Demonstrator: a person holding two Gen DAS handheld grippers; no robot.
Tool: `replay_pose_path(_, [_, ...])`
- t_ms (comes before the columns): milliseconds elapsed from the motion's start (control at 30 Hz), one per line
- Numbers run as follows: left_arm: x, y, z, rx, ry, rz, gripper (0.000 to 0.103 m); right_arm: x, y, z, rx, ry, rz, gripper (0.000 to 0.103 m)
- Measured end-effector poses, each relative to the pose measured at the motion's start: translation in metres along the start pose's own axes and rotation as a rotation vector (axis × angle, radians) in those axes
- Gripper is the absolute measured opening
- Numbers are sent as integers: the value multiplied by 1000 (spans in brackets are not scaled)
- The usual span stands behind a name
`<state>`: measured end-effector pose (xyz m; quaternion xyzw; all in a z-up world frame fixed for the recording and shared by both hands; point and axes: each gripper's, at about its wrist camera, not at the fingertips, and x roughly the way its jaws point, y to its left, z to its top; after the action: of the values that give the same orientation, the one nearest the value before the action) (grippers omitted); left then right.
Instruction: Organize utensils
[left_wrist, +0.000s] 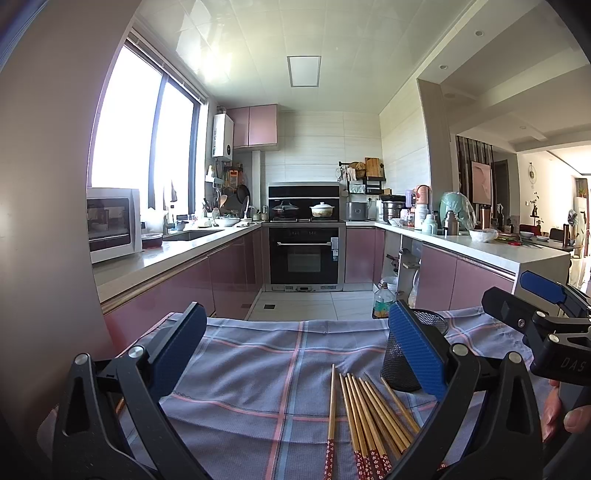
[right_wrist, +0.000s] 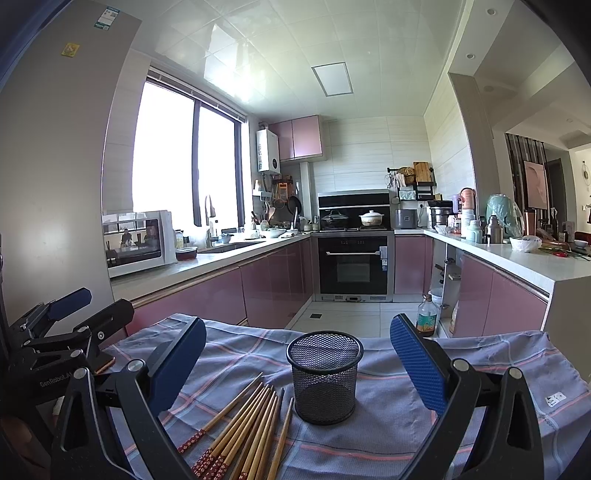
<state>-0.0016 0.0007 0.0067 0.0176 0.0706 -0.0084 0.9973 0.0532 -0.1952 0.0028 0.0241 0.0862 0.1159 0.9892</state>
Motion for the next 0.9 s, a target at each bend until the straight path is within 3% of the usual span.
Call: replay_pose_path(900, [2,-3,0,1,11,-7,97,8,-6,-6,12,24,19,97])
